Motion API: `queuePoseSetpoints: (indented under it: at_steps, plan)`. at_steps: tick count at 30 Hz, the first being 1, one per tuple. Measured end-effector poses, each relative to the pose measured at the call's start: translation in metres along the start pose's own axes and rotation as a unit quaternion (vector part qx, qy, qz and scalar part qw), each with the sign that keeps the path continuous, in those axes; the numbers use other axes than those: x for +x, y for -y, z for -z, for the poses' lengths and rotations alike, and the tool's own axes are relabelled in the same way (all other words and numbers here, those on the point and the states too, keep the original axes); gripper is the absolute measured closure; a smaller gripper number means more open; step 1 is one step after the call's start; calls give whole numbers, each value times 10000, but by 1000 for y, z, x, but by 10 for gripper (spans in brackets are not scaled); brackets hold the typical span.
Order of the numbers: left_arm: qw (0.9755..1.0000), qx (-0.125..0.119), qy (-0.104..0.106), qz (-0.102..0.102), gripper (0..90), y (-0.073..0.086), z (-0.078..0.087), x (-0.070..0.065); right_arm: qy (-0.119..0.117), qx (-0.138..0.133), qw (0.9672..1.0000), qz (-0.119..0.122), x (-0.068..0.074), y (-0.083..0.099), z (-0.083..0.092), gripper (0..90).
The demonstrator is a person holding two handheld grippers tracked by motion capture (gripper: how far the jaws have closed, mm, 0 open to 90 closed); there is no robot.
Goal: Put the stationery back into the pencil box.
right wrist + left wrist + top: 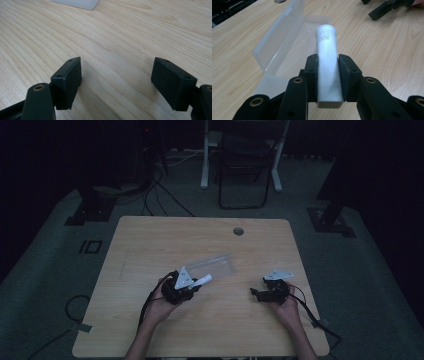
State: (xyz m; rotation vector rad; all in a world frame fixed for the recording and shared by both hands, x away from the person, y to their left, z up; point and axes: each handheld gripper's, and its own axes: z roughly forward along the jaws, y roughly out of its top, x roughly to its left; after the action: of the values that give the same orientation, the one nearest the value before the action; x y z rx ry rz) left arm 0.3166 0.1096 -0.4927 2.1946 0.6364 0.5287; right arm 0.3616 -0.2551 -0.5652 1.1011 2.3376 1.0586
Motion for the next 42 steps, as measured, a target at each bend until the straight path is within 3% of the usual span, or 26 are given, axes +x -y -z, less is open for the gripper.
queuePoseSetpoints:
  at_steps: [25,42]
  plan:
    - [9998,63,-144,-112,709,-10,-9,8,-2,4,10000,2,0,0,0,242]
    - [9998,135,-164,-65,709,-9,-22,14,-5,2,10000,7,0,0,0,242]
